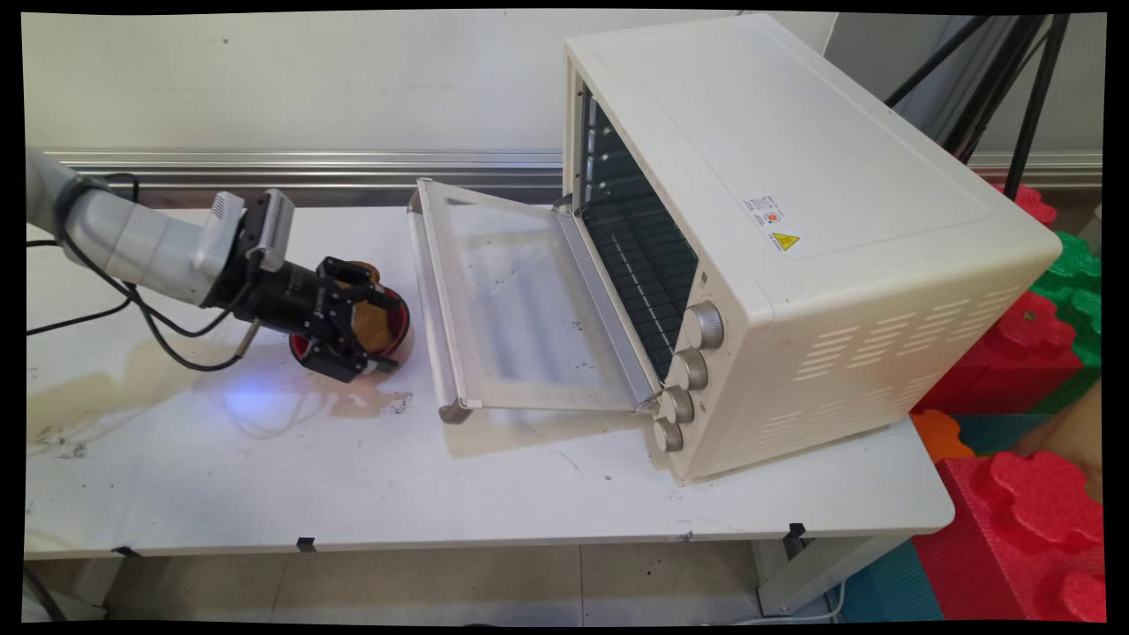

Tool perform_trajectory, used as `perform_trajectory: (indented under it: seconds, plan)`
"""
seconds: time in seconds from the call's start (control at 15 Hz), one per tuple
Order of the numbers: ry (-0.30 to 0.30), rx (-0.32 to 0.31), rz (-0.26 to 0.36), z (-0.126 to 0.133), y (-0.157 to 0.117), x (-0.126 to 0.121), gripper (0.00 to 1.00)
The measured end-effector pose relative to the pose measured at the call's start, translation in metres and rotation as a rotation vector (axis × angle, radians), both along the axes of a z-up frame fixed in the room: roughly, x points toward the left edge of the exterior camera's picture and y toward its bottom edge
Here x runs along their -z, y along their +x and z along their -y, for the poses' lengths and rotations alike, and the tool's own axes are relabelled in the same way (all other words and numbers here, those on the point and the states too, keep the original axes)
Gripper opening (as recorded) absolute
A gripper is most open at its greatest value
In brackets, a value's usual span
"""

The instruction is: Close the oven

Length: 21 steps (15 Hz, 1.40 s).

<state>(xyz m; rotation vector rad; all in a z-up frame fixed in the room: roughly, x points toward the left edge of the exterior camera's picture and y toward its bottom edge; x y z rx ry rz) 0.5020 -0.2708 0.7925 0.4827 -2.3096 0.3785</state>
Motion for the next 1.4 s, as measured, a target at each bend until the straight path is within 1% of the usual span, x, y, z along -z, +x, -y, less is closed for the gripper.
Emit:
perform_trajectory:
  seconds: [0.47,0.53,1.4]
  plan:
    - [-0.01,0.012,0.0,0.006,-0.013,0.01,1.0]
    - [-0.011,0.015,0.001,0.007,-0.015,0.011,0.0]
    - [-0.001,0.005,-0.022,0.016,-0.026,0.018,0.0]
